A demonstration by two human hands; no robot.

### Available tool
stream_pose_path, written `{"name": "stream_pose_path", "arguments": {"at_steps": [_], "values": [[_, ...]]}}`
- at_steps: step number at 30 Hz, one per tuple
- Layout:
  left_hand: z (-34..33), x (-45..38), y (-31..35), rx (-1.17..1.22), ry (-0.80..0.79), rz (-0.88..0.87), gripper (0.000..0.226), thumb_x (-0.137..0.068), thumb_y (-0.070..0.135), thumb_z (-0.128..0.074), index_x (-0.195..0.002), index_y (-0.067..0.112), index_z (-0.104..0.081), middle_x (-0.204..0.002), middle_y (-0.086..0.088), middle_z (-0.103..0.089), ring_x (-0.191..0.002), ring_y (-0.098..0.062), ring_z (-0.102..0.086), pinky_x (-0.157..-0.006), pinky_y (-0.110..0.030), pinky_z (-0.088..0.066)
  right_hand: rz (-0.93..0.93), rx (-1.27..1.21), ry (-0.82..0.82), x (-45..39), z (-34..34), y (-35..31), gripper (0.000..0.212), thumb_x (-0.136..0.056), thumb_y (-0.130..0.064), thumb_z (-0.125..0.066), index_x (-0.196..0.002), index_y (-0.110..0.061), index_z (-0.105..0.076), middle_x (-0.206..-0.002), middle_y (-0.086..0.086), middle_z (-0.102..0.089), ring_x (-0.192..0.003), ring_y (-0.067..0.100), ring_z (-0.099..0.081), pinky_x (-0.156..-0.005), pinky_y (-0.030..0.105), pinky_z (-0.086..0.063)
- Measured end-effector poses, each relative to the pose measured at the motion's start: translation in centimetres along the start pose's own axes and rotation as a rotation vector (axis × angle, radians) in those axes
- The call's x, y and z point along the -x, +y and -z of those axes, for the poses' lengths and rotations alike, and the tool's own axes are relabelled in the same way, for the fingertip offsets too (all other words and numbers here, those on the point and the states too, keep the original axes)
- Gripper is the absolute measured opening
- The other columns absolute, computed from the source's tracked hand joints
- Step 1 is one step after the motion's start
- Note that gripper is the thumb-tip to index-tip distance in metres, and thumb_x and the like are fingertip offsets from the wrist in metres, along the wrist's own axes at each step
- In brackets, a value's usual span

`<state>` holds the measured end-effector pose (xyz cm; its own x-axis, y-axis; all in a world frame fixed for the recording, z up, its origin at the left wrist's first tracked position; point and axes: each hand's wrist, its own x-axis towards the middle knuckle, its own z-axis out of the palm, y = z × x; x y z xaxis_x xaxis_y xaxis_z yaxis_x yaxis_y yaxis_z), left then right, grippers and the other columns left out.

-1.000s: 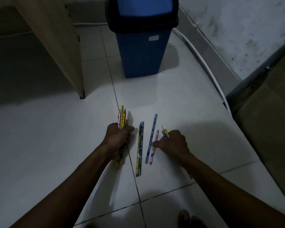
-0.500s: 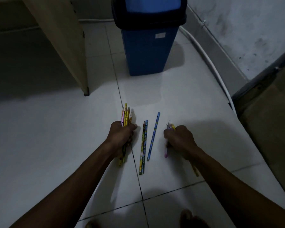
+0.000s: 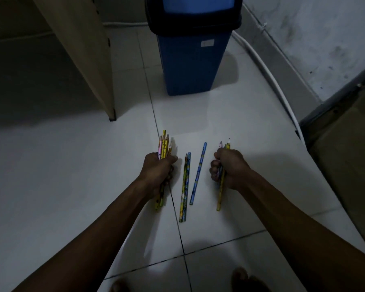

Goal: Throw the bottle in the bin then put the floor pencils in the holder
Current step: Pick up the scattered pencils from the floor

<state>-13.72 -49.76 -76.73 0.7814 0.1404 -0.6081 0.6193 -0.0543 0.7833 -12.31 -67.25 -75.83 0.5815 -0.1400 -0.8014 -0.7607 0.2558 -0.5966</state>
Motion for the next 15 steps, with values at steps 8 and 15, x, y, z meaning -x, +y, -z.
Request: {"name": "stream_pose_path", "arguments": {"at_steps": [8,15], "values": [[0.0,0.3,-0.2,-0.056,0.012,-0.002,0.015,-0.090,0.019,-0.062,-0.082,0.006,-0.060,-0.063,-0.010,-0.052,-0.047,-0.017,-0.047,-0.043,-0.025,-0.042,0.345,0.748,0.273,-2.2,-1.7,1.3,0.054,-0.064,-0.047,-0.084,-0.094,-0.009,-0.061,-0.088,0.009,-0.062,-0.081,0.028,-0.064,-0.060,0.029,-0.047],[-0.1,-0.3,-1.1,-0.231,0.072,-0.057,0.029,-0.082,0.023,-0.071,-0.098,-0.001,-0.065,-0.072,-0.011,-0.058,-0.059,-0.023,-0.056,-0.049,-0.027,-0.044,0.323,0.891,0.280,-2.4,-1.0,1.1,0.045,-0.070,-0.028,-0.079,-0.104,-0.006,-0.060,-0.101,0.012,-0.064,-0.095,0.032,-0.065,-0.071,0.031,-0.050]]}}
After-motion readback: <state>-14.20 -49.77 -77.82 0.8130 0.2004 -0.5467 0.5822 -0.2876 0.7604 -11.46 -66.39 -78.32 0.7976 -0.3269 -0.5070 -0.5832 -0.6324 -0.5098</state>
